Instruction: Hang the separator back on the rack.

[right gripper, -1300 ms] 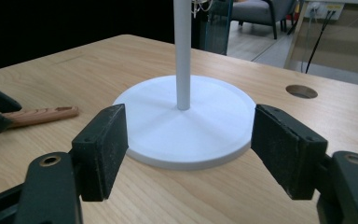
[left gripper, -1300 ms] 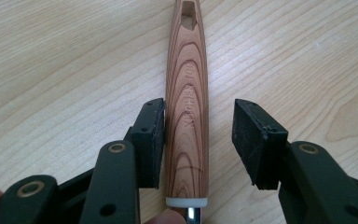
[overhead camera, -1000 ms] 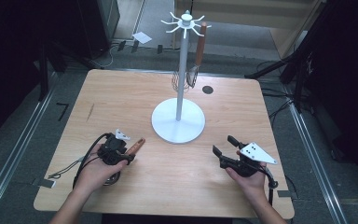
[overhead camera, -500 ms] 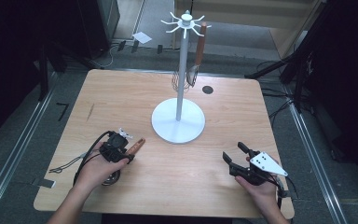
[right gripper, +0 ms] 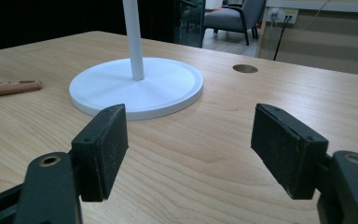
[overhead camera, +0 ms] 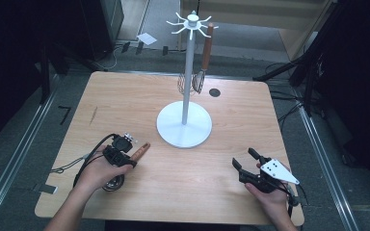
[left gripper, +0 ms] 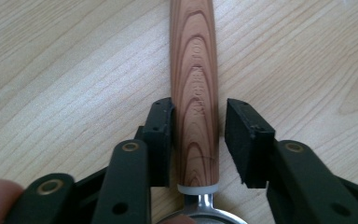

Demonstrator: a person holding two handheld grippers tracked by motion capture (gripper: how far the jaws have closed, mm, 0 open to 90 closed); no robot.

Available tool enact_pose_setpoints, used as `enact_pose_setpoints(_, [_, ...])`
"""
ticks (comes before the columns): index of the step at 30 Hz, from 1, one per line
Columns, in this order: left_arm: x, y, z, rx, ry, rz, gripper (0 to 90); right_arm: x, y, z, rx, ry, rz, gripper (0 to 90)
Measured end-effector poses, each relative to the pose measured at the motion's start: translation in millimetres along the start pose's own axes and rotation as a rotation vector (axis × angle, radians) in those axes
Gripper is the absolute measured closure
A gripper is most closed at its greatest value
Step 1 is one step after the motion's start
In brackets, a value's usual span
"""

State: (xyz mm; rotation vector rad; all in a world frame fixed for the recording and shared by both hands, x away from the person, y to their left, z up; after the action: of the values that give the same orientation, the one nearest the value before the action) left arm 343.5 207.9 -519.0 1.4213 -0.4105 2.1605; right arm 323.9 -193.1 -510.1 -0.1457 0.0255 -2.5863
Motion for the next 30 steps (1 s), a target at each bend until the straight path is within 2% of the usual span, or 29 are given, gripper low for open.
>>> enact_pose_setpoints(3, [-0.2,0.2,0.3,-0.011,-0.013,0.015,67.8,0.1,1.5,0.0,-0.002,0.001,-0.006,27.9])
enact_pose_setpoints(7, [-1.1,2.8,1.7,-0.051,-0.045,0.054,68.4,-0.3,1.2,-0.6,0.001,0.0,-0.005,27.9])
enact_pose_setpoints(12, [-0.9,2.9,1.5,-0.06,-0.045,0.064,68.0,-0.7,-1.1,0.7,0.007,0.005,0.001,27.9])
enact_pose_setpoints(15, [-0.7,3.1,0.9,-0.067,-0.042,0.054,68.4,-1.3,-1.3,0.1,0.007,0.002,0.0,27.9])
enact_pose_setpoints(18, [-0.3,3.1,0.9,-0.071,-0.06,0.04,69.6,-1.9,-1.6,-0.1,0.007,0.001,-0.001,28.0])
enact_pose_setpoints(21, [-0.5,3.3,1.9,-0.074,-0.07,0.044,70.0,-2.0,-2.8,0.4,0.009,0.004,0.003,28.0])
enact_pose_setpoints(30, [0.1,3.0,-0.5,-0.088,-0.03,0.034,70.4,-1.9,-2.9,1.4,0.009,0.008,0.002,28.2])
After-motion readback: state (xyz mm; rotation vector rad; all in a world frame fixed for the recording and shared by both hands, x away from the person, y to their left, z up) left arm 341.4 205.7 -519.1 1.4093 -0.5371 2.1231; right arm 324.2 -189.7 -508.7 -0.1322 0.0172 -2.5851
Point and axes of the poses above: each handheld gripper's, and its own axes: x roughly backward along the jaws, z roughly out of its top, y roughly to its right, the point moved 7 cm from there along -x, roughly forward along the jaws, and after that the axes turned 7 degrees about y, right-handed, at the moved point
